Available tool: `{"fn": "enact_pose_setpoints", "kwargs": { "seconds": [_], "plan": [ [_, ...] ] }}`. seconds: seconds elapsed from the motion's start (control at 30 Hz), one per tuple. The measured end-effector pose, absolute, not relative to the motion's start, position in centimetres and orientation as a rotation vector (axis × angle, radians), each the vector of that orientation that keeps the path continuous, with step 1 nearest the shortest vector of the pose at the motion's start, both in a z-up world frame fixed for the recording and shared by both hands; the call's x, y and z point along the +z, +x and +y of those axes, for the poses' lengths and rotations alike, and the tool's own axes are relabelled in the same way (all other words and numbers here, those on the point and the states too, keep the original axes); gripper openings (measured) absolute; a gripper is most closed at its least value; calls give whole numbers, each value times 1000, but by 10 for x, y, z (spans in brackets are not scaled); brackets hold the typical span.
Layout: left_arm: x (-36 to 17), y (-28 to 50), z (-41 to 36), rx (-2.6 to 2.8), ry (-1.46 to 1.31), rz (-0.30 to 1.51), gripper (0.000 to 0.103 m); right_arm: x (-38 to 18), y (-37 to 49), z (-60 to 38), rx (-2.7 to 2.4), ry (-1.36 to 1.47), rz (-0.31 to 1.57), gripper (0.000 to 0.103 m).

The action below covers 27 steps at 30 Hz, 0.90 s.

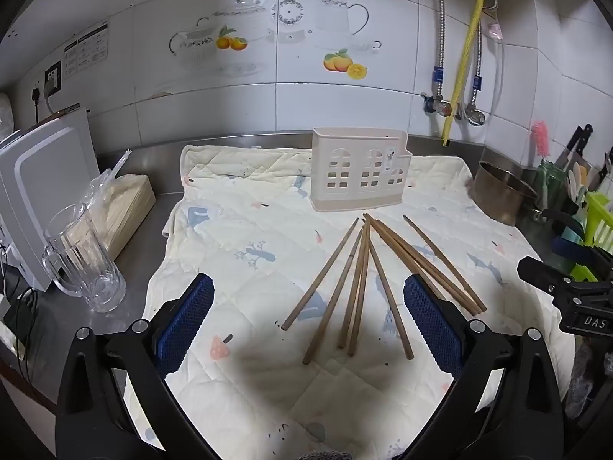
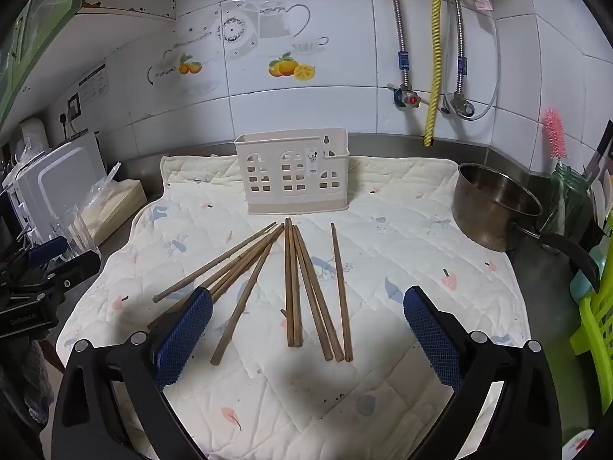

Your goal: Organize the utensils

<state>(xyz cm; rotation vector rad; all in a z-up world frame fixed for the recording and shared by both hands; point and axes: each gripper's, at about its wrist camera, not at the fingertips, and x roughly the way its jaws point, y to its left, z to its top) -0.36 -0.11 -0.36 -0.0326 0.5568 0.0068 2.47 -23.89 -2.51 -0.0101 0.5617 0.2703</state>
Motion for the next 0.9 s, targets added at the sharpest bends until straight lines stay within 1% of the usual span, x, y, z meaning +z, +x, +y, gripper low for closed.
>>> {"fn": "enact_pose_setpoints", "kwargs": {
  "seconds": [0.9],
  "plan": [
    [-4, -4, 3, 4, -39, 563, 98, -26, 24, -236, 274, -16, 558, 97]
  ]
}}
